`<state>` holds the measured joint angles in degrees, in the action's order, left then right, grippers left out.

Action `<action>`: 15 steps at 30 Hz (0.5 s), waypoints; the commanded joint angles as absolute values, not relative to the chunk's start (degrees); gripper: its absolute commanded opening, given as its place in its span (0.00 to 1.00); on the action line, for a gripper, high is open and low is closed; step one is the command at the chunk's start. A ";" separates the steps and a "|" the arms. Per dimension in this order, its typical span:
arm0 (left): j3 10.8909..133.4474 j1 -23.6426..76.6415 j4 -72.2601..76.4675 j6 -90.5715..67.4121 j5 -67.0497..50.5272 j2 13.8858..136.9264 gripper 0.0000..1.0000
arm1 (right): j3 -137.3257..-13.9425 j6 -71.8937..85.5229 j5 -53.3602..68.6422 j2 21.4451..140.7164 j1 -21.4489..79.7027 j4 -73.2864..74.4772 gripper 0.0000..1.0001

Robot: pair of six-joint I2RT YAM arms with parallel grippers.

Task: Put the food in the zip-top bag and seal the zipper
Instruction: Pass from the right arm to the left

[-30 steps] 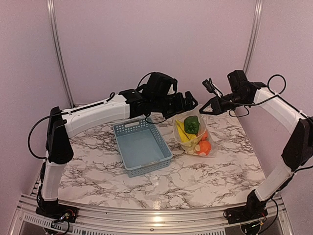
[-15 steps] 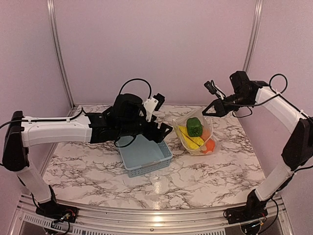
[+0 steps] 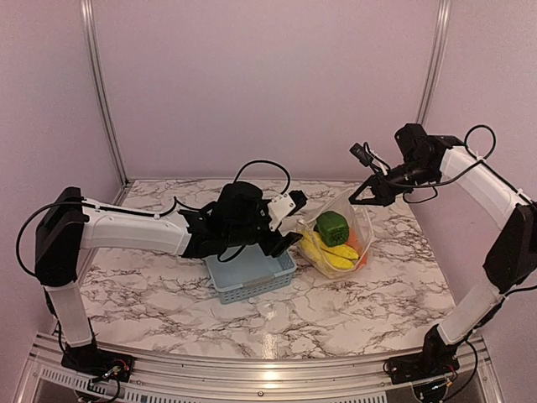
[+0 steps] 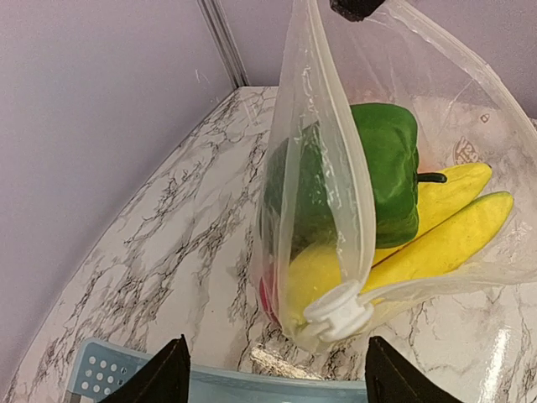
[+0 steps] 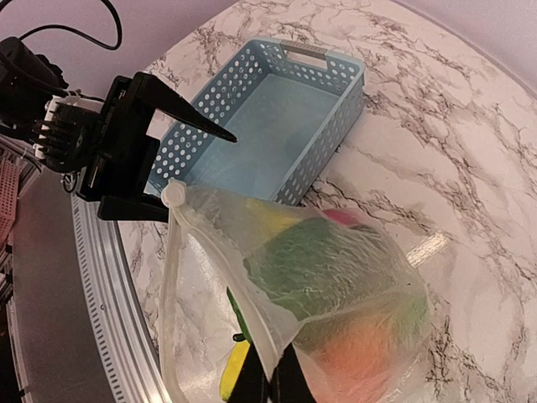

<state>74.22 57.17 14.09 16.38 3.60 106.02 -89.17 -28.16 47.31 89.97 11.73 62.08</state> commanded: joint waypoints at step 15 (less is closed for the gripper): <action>78.46 56.95 25.97 20.23 -8.37 113.04 0.21 | -91.58 -30.30 47.61 89.46 11.30 63.63 0.00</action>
<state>76.53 57.17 23.14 20.32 -6.33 111.59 -89.17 -30.26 47.07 89.97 11.70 63.92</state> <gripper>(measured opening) 0.246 0.004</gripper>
